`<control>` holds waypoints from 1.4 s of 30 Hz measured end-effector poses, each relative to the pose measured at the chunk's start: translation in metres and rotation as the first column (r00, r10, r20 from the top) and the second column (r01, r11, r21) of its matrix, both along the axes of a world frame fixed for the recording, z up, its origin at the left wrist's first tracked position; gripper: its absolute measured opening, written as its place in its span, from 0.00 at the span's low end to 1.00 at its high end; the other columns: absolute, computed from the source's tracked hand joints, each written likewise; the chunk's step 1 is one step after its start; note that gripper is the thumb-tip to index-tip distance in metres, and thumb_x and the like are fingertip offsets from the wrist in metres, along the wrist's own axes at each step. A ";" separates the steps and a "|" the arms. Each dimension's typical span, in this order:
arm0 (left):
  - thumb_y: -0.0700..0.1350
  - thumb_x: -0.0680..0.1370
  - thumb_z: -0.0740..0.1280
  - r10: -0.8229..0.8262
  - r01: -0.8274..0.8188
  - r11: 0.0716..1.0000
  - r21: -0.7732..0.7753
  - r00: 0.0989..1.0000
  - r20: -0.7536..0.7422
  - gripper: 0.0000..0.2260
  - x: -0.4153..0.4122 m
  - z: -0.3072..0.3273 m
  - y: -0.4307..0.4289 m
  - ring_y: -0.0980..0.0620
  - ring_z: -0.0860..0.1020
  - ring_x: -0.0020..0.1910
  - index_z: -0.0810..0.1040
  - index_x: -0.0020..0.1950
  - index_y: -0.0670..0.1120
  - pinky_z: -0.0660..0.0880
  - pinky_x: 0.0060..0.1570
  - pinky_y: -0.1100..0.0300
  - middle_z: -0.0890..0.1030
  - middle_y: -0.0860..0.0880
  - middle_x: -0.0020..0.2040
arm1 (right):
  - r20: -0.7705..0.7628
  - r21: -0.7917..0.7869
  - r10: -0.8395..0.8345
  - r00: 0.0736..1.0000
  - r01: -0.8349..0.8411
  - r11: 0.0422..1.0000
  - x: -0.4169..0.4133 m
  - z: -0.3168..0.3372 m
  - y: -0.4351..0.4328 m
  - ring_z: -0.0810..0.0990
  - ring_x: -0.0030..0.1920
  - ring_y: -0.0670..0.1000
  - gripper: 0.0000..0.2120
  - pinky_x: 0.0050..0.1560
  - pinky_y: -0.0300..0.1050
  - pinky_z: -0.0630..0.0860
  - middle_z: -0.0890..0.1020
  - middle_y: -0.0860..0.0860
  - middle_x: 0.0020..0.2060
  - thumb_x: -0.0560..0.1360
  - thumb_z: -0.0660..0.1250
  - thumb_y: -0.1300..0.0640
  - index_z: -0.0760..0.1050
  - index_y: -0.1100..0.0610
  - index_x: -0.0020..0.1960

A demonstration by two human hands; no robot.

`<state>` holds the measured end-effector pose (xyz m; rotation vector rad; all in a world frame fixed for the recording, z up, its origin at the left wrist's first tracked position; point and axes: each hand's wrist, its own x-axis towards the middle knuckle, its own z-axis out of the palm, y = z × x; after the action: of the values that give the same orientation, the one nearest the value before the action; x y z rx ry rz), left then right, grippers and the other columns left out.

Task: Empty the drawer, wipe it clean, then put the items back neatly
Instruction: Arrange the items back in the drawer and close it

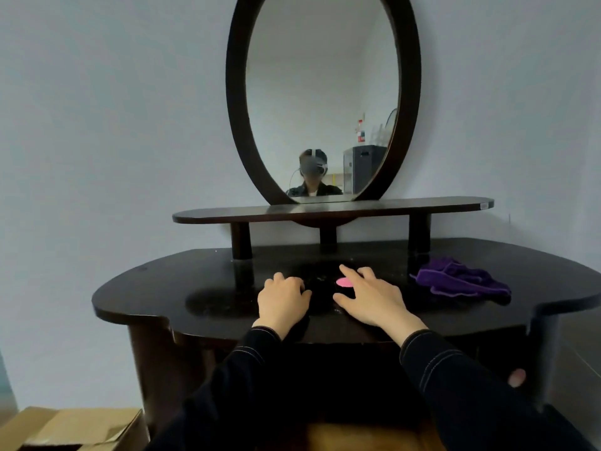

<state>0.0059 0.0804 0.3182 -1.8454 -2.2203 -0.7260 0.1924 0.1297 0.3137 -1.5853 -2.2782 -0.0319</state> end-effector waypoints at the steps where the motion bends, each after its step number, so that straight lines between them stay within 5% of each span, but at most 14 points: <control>1: 0.53 0.81 0.63 -0.030 0.030 0.999 0.028 1.000 0.001 0.11 -0.001 -0.002 0.001 0.43 0.74 0.58 0.79 0.60 0.52 0.73 0.50 0.53 0.75 0.48 0.58 | -0.004 -0.007 0.030 1.000 -0.030 1.000 -0.001 0.001 0.003 0.78 0.61 0.53 0.30 0.46 0.47 0.70 0.65 0.49 0.75 0.80 0.56 0.35 0.55 0.39 0.79; 6: 0.43 0.78 0.65 -0.156 0.156 0.975 0.158 0.988 -0.013 0.04 -0.003 -0.007 -0.009 0.47 0.77 0.47 0.79 0.46 0.48 0.71 0.40 0.58 0.75 0.52 0.46 | -0.120 -0.016 0.105 0.987 -0.108 0.994 0.004 0.002 0.001 0.75 0.42 0.42 0.18 0.41 0.43 0.68 0.74 0.43 0.59 0.78 0.62 0.39 0.68 0.38 0.66; 11: 0.41 0.77 0.68 -0.330 0.231 0.912 0.339 0.905 0.270 0.07 0.002 -0.008 -0.048 0.56 0.77 0.35 0.77 0.42 0.52 0.71 0.35 0.64 0.78 0.53 0.34 | -0.512 -0.081 0.130 0.849 -0.199 0.977 0.018 0.005 -0.027 0.79 0.46 0.42 0.13 0.43 0.44 0.73 0.78 0.40 0.48 0.73 0.69 0.40 0.73 0.42 0.55; 13: 0.39 0.76 0.70 -0.447 0.258 0.852 0.455 0.811 0.377 0.07 0.005 -0.011 -0.072 0.57 0.75 0.33 0.77 0.42 0.50 0.72 0.37 0.61 0.79 0.50 0.34 | -0.643 -0.031 0.154 0.750 -0.227 0.973 0.024 0.001 -0.049 0.79 0.48 0.42 0.12 0.48 0.45 0.76 0.79 0.41 0.46 0.74 0.70 0.42 0.76 0.43 0.54; 16: 0.40 0.78 0.68 -0.657 0.335 0.739 0.584 0.551 0.515 0.03 0.009 -0.021 -0.113 0.50 0.76 0.36 0.77 0.46 0.46 0.72 0.36 0.56 0.79 0.43 0.39 | -0.728 0.096 0.285 0.624 -0.319 0.943 0.032 -0.008 -0.094 0.78 0.52 0.40 0.13 0.51 0.40 0.73 0.80 0.40 0.49 0.72 0.71 0.43 0.76 0.42 0.56; 21: 0.44 0.79 0.67 -0.623 0.418 0.776 0.473 0.386 0.681 0.05 0.006 -0.081 -0.160 0.50 0.75 0.34 0.83 0.50 0.46 0.72 0.31 0.59 0.79 0.45 0.37 | -0.623 0.204 0.463 0.630 -0.441 0.874 0.045 -0.051 -0.152 0.78 0.58 0.46 0.18 0.55 0.34 0.73 0.78 0.41 0.56 0.73 0.70 0.43 0.74 0.43 0.62; 26: 0.45 0.80 0.69 -0.353 0.474 0.880 0.038 0.597 0.721 0.04 -0.018 -0.163 -0.161 0.58 0.76 0.31 0.83 0.47 0.48 0.71 0.30 0.64 0.81 0.54 0.34 | -0.388 -0.068 0.389 0.836 -0.446 0.892 0.045 -0.149 -0.150 0.76 0.56 0.40 0.19 0.52 0.37 0.75 0.73 0.35 0.57 0.74 0.66 0.36 0.69 0.38 0.62; 31: 0.48 0.78 0.70 -0.301 0.449 0.852 -0.270 0.842 0.447 0.05 -0.040 -0.220 -0.141 0.60 0.80 0.38 0.81 0.44 0.50 0.74 0.38 0.63 0.82 0.56 0.38 | -0.246 -0.339 0.306 0.920 -0.378 0.862 0.033 -0.237 -0.119 0.75 0.56 0.40 0.16 0.47 0.35 0.72 0.73 0.34 0.56 0.74 0.67 0.36 0.70 0.38 0.59; 38: 0.47 0.79 0.66 -0.333 0.359 0.802 -0.477 0.932 0.140 0.10 -0.038 -0.254 -0.129 0.52 0.76 0.37 0.70 0.38 0.51 0.72 0.36 0.57 0.76 0.55 0.36 | -0.163 -0.480 0.311 0.936 -0.351 0.804 0.036 -0.280 -0.106 0.76 0.53 0.40 0.18 0.48 0.41 0.77 0.72 0.34 0.56 0.73 0.68 0.34 0.72 0.38 0.60; 42: 0.47 0.77 0.64 -0.324 0.280 0.787 -0.550 0.946 0.019 0.07 -0.031 -0.258 -0.131 0.48 0.77 0.37 0.75 0.40 0.47 0.71 0.35 0.57 0.78 0.51 0.38 | -0.228 -0.494 0.269 0.936 -0.350 0.796 0.038 -0.286 -0.106 0.75 0.58 0.42 0.22 0.51 0.39 0.72 0.73 0.37 0.60 0.73 0.73 0.41 0.72 0.42 0.64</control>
<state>-0.0255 -0.0504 0.0606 -2.4841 -2.2620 -0.0248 0.2300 0.0235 0.0275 -1.3440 -2.5269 0.8424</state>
